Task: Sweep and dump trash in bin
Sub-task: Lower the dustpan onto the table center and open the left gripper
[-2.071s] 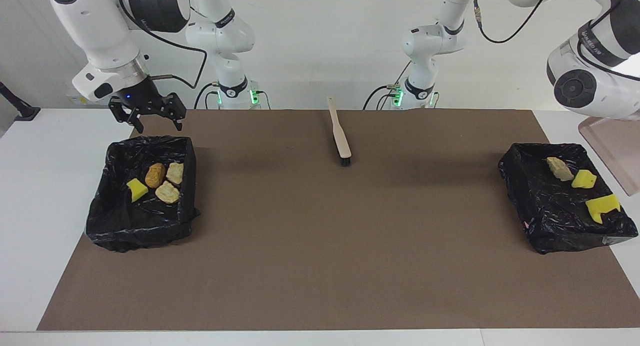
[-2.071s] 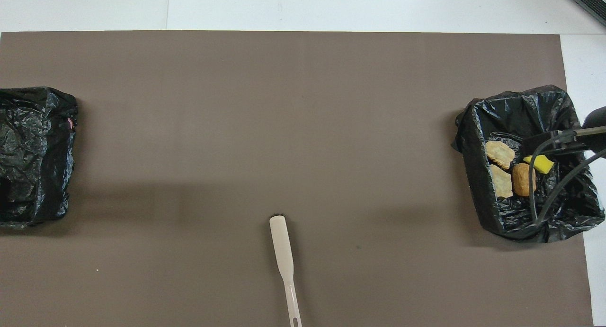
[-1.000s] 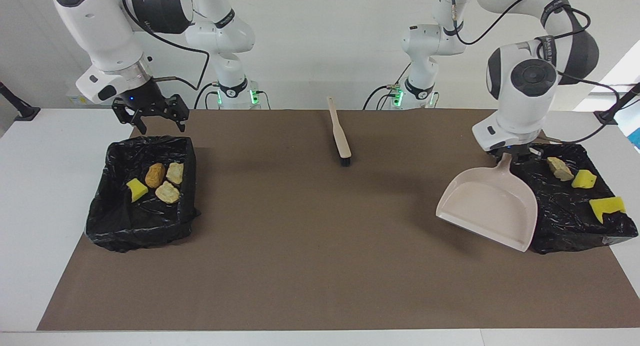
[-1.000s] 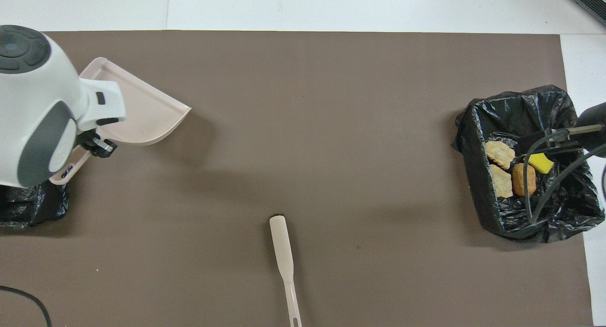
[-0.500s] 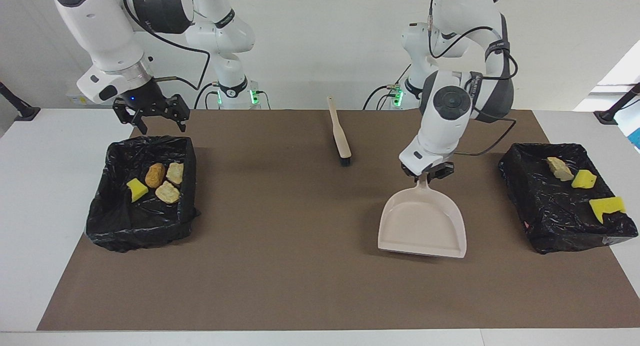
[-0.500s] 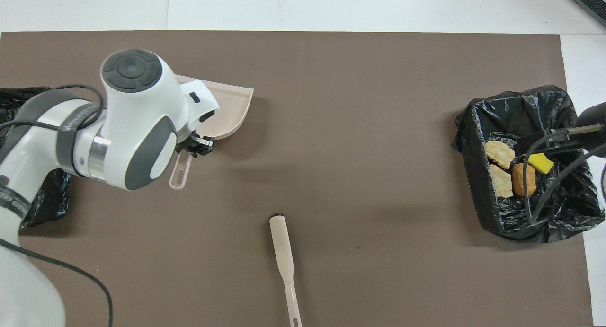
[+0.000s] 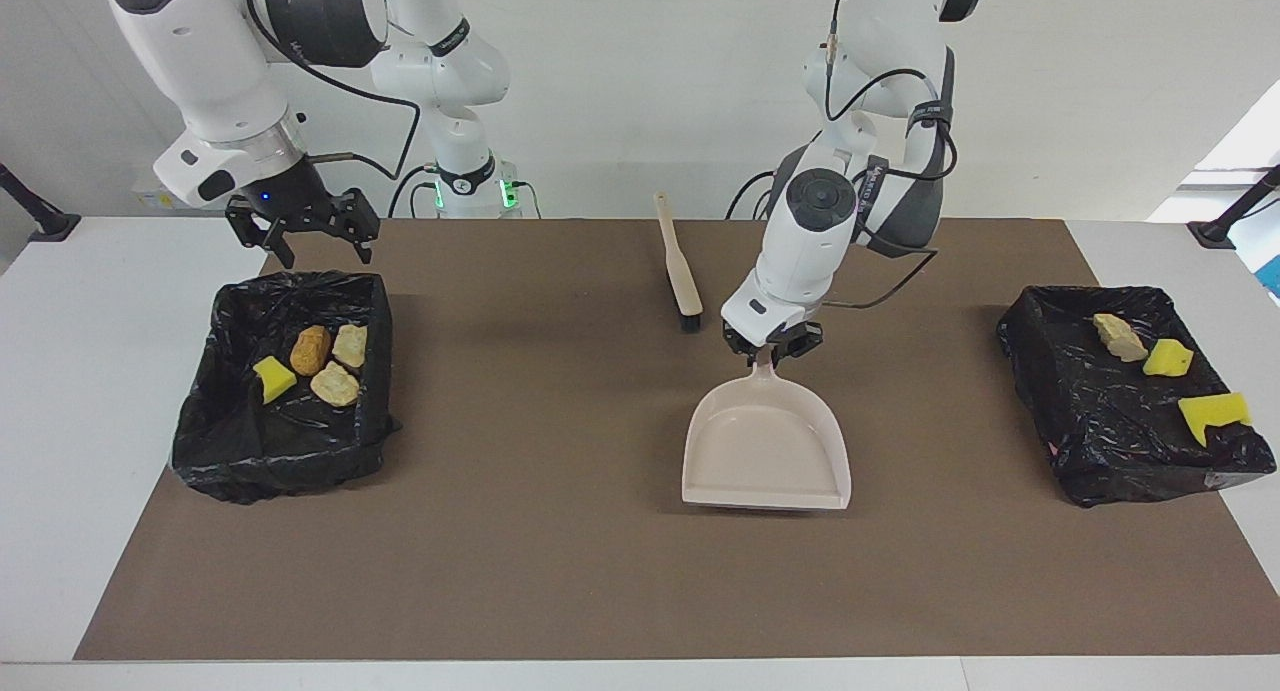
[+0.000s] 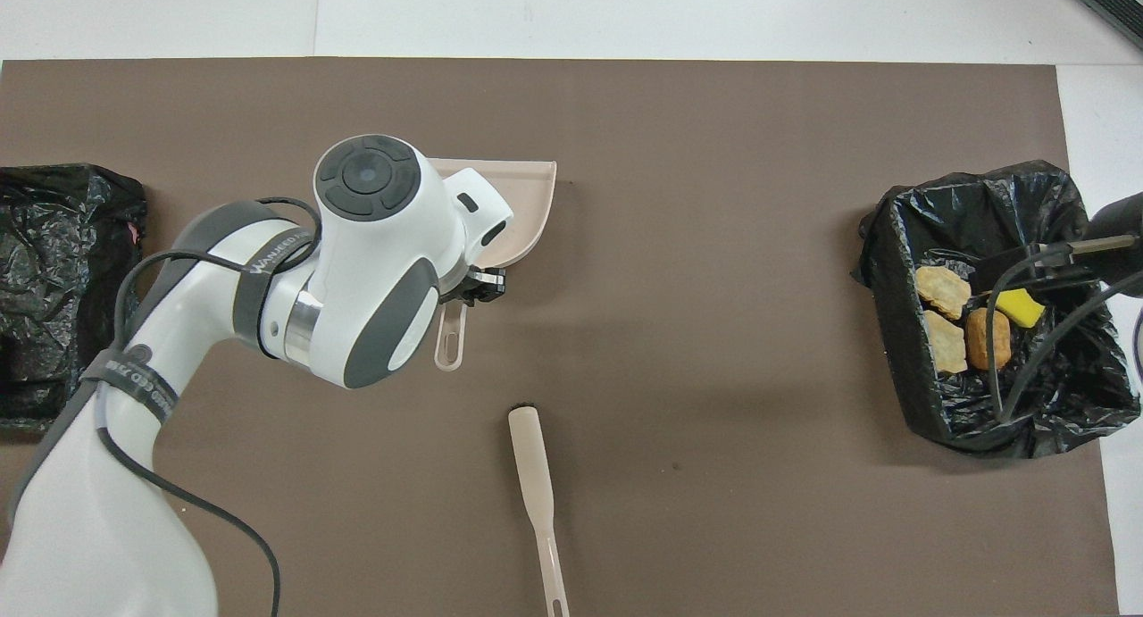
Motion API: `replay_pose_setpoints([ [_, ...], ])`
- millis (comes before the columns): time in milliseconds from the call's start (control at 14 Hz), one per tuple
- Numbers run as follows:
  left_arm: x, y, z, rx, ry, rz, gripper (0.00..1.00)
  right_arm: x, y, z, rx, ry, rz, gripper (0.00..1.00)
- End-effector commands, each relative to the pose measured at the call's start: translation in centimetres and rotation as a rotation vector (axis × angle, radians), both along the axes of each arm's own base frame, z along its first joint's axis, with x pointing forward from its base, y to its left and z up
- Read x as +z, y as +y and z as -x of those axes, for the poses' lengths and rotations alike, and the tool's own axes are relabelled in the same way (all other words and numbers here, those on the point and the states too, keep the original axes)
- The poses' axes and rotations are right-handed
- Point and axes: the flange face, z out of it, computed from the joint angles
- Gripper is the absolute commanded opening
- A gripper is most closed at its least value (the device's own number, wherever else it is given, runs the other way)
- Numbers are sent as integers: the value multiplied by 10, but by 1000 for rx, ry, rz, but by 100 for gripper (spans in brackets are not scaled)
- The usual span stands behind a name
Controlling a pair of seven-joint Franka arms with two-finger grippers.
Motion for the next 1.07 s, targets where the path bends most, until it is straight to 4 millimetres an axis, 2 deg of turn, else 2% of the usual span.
replay_pose_setpoints([
  [0, -12, -33, -5, 64, -11, 14, 0, 3, 2, 0, -16, 9, -4, 100],
  [143, -37, -71, 7, 45, 1, -10, 0, 3, 2, 0, -16, 9, -4, 100],
  [286, -51, -79, 2, 51, 8, -16, 0, 3, 2, 0, -16, 8, -4, 100],
  [429, -49, -80, 3, 45, 13, -11, 0, 3, 1, 0, -18, 9, -4, 100],
  [500, -48, -80, 3, 44, 12, -8, 12, 3, 1, 0, -18, 9, -4, 100],
  [571, -47, -80, 3, 44, 8, -6, 39, 3, 2, 0, -16, 9, -4, 100],
  [643, -43, -80, 3, 41, 2, -3, 82, 3, 3, 0, -15, 9, -4, 100],
  [714, -39, -80, 2, 35, -9, -5, 100, 3, 3, 0, -15, 9, -4, 100],
  [786, -34, -79, 4, 39, -14, -1, 100, 3, 1, 0, -18, 8, -4, 100],
  [1000, 1, -40, 22, 68, -26, -2, 100, 3, 2, 0, -16, 9, -4, 100],
])
